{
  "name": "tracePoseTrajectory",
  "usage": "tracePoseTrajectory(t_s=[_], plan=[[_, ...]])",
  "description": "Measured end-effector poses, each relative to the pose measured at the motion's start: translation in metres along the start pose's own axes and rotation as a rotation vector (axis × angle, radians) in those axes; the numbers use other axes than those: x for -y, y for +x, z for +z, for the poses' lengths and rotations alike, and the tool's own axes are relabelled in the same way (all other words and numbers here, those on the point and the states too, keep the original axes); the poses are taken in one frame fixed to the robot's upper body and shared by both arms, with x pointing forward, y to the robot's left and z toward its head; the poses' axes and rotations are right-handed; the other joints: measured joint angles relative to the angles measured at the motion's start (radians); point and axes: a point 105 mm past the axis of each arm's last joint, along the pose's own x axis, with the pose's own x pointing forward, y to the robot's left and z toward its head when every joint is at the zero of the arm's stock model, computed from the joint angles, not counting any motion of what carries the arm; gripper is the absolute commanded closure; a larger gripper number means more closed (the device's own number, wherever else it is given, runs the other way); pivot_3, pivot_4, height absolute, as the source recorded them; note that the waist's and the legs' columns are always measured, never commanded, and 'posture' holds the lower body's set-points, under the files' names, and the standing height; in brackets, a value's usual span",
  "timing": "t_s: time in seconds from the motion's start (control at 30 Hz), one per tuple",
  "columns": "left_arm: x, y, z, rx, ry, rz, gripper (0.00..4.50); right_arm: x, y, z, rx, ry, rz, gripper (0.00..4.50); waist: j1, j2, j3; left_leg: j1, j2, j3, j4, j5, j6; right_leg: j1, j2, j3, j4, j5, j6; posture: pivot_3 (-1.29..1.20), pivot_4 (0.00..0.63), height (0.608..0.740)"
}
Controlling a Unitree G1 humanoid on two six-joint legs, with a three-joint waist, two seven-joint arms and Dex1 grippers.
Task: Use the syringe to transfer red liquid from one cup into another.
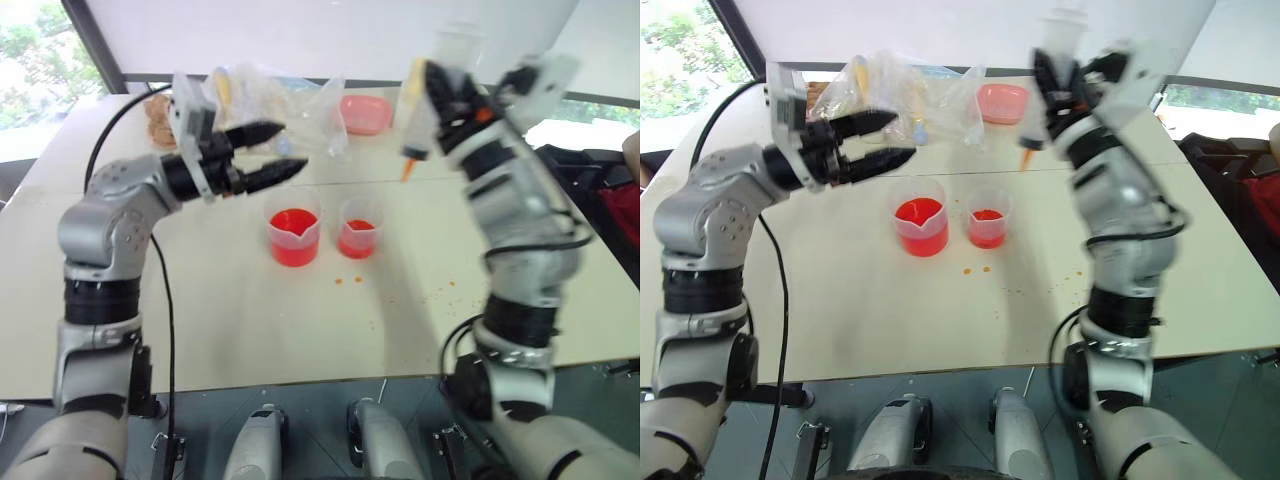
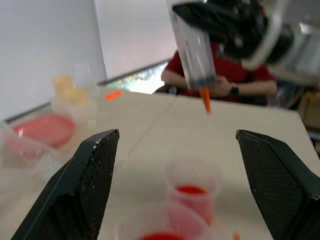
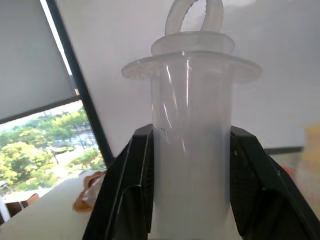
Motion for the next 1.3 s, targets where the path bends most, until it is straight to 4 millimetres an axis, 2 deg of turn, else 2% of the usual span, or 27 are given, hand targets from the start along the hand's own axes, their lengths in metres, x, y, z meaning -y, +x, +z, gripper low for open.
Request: tracePoseTrajectory(t_s=[0.07, 0.17, 0.23, 0.3, 0.47, 0.53, 0.57, 0.6, 0.7, 0.93, 1.03, 1.1, 1.17, 1.23, 1.3], plan=[[0.023, -0.009, -0.016, -0.094, 0.019, -0.053, 0.57, 0.030, -0.008, -0.020, -0.237, -0.034, -0.067, 3.14, -0.002, 0.000, 0.000, 0.001, 0.000, 0.001, -0.001, 0.000, 0.001, 0.001, 0.000, 0.001, -0.001, -0.001, -0.002, 0.00, 0.150, 0.740], [0.055, -0.012, -0.041, -0.166, -0.035, -0.127, 0.57, 0.067, -0.031, -0.071, -0.544, 0.047, -0.175, 3.14, -0.002, -0.001, 0.000, 0.001, 0.000, 0.002, -0.001, -0.001, 0.001, 0.001, 0.002, 0.001, -0.002, -0.002, -0.004, 0.00, 0.150, 0.740], [0.064, -0.009, -0.044, -0.168, -0.045, -0.141, 0.57, 0.068, -0.042, -0.101, -0.681, 0.117, -0.165, 3.14, -0.005, 0.000, 0.000, 0.001, 0.000, 0.001, -0.001, 0.000, 0.001, 0.001, 0.004, 0.001, -0.001, -0.002, -0.003, 0.00, 0.150, 0.740], [0.071, -0.005, -0.048, -0.165, -0.041, -0.131, 0.57, 0.063, -0.051, -0.124, -0.780, 0.155, -0.131, 3.14, -0.010, 0.001, 0.000, 0.003, 0.001, 0.002, -0.001, 0.000, 0.001, 0.001, 0.005, 0.002, 0.000, 0.000, 0.000, 0.00, 0.150, 0.740], [0.085, 0.002, -0.077, -0.193, -0.132, -0.097, 0.57, 0.063, -0.064, -0.158, -0.905, 0.178, -0.140, 3.14, -0.007, 0.001, 0.000, 0.002, 0.001, 0.002, 0.000, 0.000, 0.001, 0.001, 0.005, 0.002, 0.000, 0.000, 0.000, 0.00, 0.150, 0.740], [0.086, 0.003, -0.080, -0.194, -0.137, -0.085, 0.57, 0.062, -0.064, -0.160, -0.908, 0.168, -0.131, 3.14, -0.007, 0.000, 0.000, 0.002, 0.001, 0.001, 0.000, 0.000, 0.001, 0.001, 0.005, 0.002, -0.001, 0.000, 0.000, 0.00, 0.150, 0.740], [0.087, 0.003, -0.080, -0.193, -0.137, -0.078, 0.51, 0.062, -0.063, -0.160, -0.906, 0.163, -0.128, 2.11, -0.006, 0.000, 0.000, 0.002, 0.001, 0.001, 0.000, 0.000, 0.001, 0.002, 0.005, 0.002, -0.001, 0.000, 0.000, 0.00, 0.150, 0.740], [0.087, 0.003, -0.081, -0.192, -0.141, -0.069, 0.51, 0.063, -0.063, -0.160, -0.905, 0.157, -0.129, 1.74, -0.006, 0.000, 0.000, 0.002, 0.001, 0.002, 0.000, 0.000, 0.001, 0.002, 0.005, 0.002, -0.001, 0.000, 0.000, 0.00, 0.150, 0.740], [0.087, 0.004, -0.084, -0.195, -0.143, -0.057, 0.51, 0.066, -0.063, -0.161, -0.901, 0.152, -0.139, 0.17, -0.005, 0.000, 0.000, 0.002, 0.001, 0.001, 0.000, 0.000, 0.001, 0.002, 0.005, 0.002, -0.001, 0.000, 0.000, 0.00, 0.150, 0.740], [0.087, 0.008, -0.082, -0.175, -0.159, -0.034, 0.51, 0.063, -0.067, -0.160, -0.887, 0.165, -0.112, 0.07, -0.005, 0.000, 0.000, 0.002, 0.001, 0.001, 0.000, 0.000, 0.001, 0.002, 0.005, 0.002, -0.001, 0.000, 0.000, 0.00, 0.150, 0.740], [0.072, 0.009, -0.071, -0.083, -0.235, 0.061, 0.51, 0.053, -0.069, -0.140, -0.833, 0.149, 0.004, 0.07, -0.002, 0.001, 0.000, 0.001, 0.001, 0.000, 0.001, 0.000, 0.001, 0.002, 0.005, 0.001, -0.001, 0.000, 0.000, 0.00, 0.150, 0.740], [0.057, 0.001, -0.064, -0.054, -0.254, 0.152, 0.51, 0.044, -0.068, -0.114, -0.759, 0.093, 0.105, 0.07, -0.002, 0.001, 0.000, 0.001, 0.001, 0.000, 0.001, -0.001, 0.002, 0.002, 0.005, 0.001, -0.001, 0.000, 0.001, 0.00, 0.150, 0.740], [0.050, -0.007, -0.061, -0.041, -0.277, 0.204, 0.51, 0.038, -0.070, -0.093, -0.691, 0.048, 0.174, 0.07, -0.003, 0.001, 0.000, 0.002, 0.001, 0.000, 0.001, -0.001, 0.002, 0.003, 0.005, 0.001, -0.001, 0.000, 0.001, 0.00, 0.150, 0.740], [0.052, -0.022, -0.064, -0.038, -0.321, 0.254, 0.51, 0.031, -0.087, -0.083, -0.658, 0.005, 0.262, 0.07, -0.003, 0.001, 0.000, 0.003, 0.001, 0.000, 0.000, -0.001, 0.003, 0.003, 0.005, 0.001, -0.001, -0.001, 0.002, 0.00, 0.150, 0.740], [0.054, -0.044, -0.076, -0.089, -0.361, 0.331, 0.51, 0.030, -0.112, -0.083, -0.659, -0.040, 0.330, 0.07, -0.002, 0.001, 0.000, 0.003, 0.001, 0.000, 0.000, -0.002, 0.004, 0.003, 0.005, 0.001, -0.001, -0.002, 0.002, 0.00, 0.150, 0.740]])
